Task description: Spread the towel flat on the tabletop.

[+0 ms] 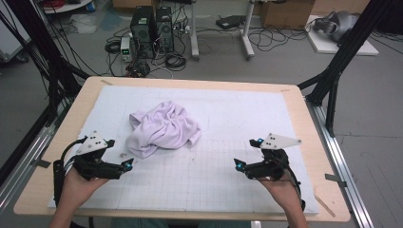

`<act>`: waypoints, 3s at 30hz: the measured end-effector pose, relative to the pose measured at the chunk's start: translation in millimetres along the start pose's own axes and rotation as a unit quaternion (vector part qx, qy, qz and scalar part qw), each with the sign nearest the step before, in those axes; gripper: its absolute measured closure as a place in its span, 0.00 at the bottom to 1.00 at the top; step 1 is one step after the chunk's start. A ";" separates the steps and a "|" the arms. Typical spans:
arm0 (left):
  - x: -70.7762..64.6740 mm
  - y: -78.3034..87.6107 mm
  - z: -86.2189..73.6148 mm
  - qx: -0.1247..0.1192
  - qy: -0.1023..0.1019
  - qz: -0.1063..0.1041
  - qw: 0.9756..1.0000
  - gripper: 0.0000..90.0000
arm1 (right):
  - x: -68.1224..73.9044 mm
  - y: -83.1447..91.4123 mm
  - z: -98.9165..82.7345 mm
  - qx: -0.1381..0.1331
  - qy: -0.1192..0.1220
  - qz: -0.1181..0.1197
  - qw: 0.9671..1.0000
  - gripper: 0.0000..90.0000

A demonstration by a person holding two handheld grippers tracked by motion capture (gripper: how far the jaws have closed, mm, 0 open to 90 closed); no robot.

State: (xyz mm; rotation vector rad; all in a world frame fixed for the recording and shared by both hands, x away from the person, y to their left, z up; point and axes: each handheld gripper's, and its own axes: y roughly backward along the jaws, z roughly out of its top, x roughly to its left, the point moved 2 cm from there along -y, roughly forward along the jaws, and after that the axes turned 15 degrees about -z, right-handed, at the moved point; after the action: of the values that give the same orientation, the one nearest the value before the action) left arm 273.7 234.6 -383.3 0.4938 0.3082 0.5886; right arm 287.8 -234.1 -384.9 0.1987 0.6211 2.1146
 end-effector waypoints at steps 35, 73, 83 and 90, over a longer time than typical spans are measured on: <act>68.9 -91.6 20.6 0.051 0.047 -0.035 0.997 0.54 | 49.3 -201.0 65.5 0.104 0.070 0.074 0.989 0.51; -55.5 -42.3 -7.8 0.018 0.007 -0.158 0.987 0.60 | 33.3 -17.0 -15.9 0.072 0.088 0.138 0.984 0.78; -26.8 -41.5 51.5 -0.032 -0.010 -0.116 0.993 0.49 | 9.0 -54.9 27.7 0.031 0.043 0.106 0.993 0.51; 7.7 -97.8 59.1 0.033 -0.002 -0.098 0.995 0.51 | 6.0 -102.4 14.9 0.090 0.033 0.100 0.990 0.49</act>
State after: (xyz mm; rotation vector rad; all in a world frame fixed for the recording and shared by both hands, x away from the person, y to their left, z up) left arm 348.3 147.7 -386.1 0.5215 0.3691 0.3872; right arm 363.9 -175.6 -423.9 0.3041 0.8627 2.2645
